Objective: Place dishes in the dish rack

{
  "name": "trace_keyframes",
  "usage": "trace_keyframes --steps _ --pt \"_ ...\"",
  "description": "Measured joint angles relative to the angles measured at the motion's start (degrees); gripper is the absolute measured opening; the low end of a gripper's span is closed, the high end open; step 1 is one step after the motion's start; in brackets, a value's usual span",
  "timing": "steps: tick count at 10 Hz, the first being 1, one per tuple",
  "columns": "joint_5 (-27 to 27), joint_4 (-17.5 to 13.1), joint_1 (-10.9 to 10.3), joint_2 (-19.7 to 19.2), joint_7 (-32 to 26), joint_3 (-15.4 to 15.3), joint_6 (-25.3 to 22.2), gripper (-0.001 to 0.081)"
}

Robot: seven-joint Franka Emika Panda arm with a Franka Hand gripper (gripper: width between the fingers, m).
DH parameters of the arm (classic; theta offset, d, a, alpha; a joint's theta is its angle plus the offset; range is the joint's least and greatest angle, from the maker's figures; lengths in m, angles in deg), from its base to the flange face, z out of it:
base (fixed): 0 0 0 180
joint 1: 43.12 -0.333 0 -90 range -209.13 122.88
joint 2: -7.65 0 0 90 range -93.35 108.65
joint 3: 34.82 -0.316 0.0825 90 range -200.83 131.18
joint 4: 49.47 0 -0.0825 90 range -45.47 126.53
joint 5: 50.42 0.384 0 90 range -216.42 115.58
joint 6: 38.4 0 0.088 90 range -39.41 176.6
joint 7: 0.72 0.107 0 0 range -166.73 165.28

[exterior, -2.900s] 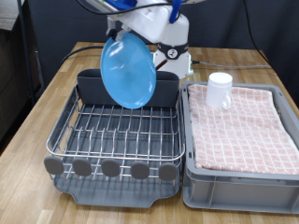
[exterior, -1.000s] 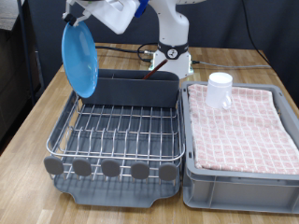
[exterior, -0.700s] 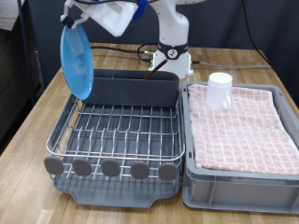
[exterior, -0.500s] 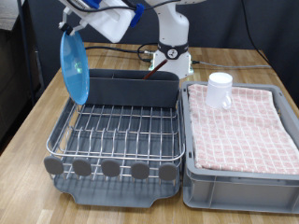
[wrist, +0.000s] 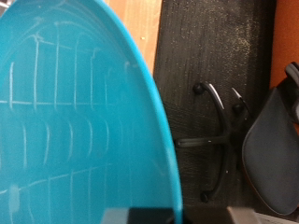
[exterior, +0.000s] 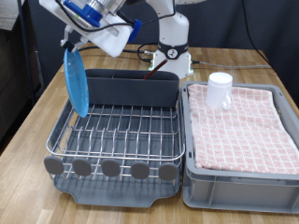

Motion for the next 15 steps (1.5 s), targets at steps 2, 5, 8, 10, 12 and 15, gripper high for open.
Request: trace_keyframes --steps 2,5,8,10,12,15 --pt "-0.18 -0.01 0.00 -2.97 1.89 0.45 2.46 0.0017" --pt "-3.48 -0.16 0.00 -6.25 6.51 0.98 6.02 0.0017" --pt "-5.30 -0.33 0.00 -8.78 9.86 1.36 8.96 0.0017" --pt "-5.30 -0.57 0.00 -10.22 10.53 1.40 10.19 0.0017" --pt "-5.13 -0.81 0.00 -11.25 10.85 1.42 10.67 0.0017" --pt "1.49 -0.70 0.00 -12.15 8.56 1.18 9.25 0.0017"
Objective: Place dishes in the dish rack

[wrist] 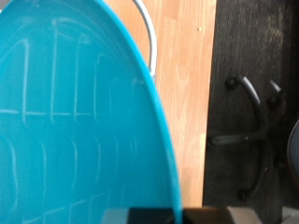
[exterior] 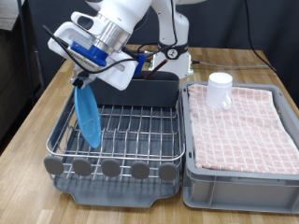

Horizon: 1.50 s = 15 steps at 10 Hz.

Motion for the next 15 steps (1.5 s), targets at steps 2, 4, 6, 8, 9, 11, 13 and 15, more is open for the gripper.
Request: trace_keyframes --steps 2,4,6,8,9,11,13,15 --pt "2.15 0.00 0.00 -0.21 -1.25 0.00 -0.43 0.0155" --pt "5.65 -0.06 0.00 -0.16 -3.98 -0.02 -0.73 0.0319" --pt "16.02 -0.08 0.02 0.77 -12.71 -0.56 -1.38 0.0482" --pt "34.84 -0.03 0.00 4.00 -29.06 -1.87 -4.87 0.0766" --pt "45.66 -0.01 -0.19 6.32 -38.84 -2.23 -7.26 0.0766" --pt "50.24 -0.27 -0.26 11.29 -44.61 -2.24 -12.80 0.0795" --pt "50.40 -0.98 -0.29 16.09 -45.24 -2.58 -18.82 0.0801" --pt "52.63 -1.48 -1.04 20.49 -48.21 -3.02 -24.76 0.0802"
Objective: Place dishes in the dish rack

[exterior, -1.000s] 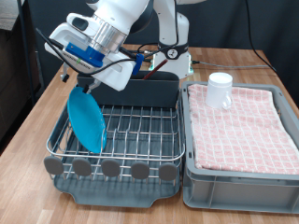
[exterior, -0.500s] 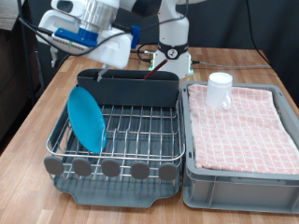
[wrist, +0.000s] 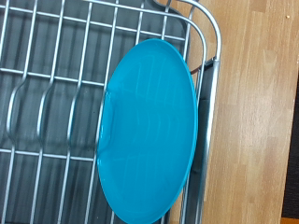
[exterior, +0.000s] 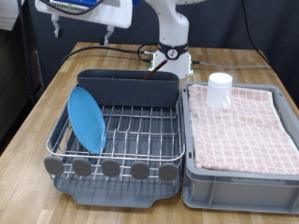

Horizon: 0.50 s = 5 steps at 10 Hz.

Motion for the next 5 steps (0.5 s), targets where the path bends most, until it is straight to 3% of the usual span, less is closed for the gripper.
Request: trace_keyframes --steps 2,5 --pt "0.35 0.00 -0.21 -0.70 0.78 -0.12 -0.73 0.0802" --pt "3.41 -0.49 -3.21 -1.55 2.83 -3.56 -8.97 0.0802"
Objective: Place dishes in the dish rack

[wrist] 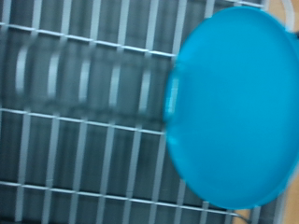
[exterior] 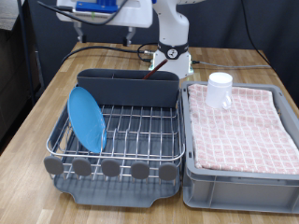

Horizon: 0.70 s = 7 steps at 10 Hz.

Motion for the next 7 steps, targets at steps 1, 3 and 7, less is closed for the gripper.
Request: trace_keyframes --steps 1,3,7 --pt "1.64 0.08 -1.02 -0.18 0.86 -1.13 -0.55 0.0802" --pt "5.24 0.52 -2.95 -0.35 4.30 -3.44 -1.73 0.0802" --pt "9.07 1.47 -5.81 -0.45 13.93 -9.04 -8.04 0.0802"
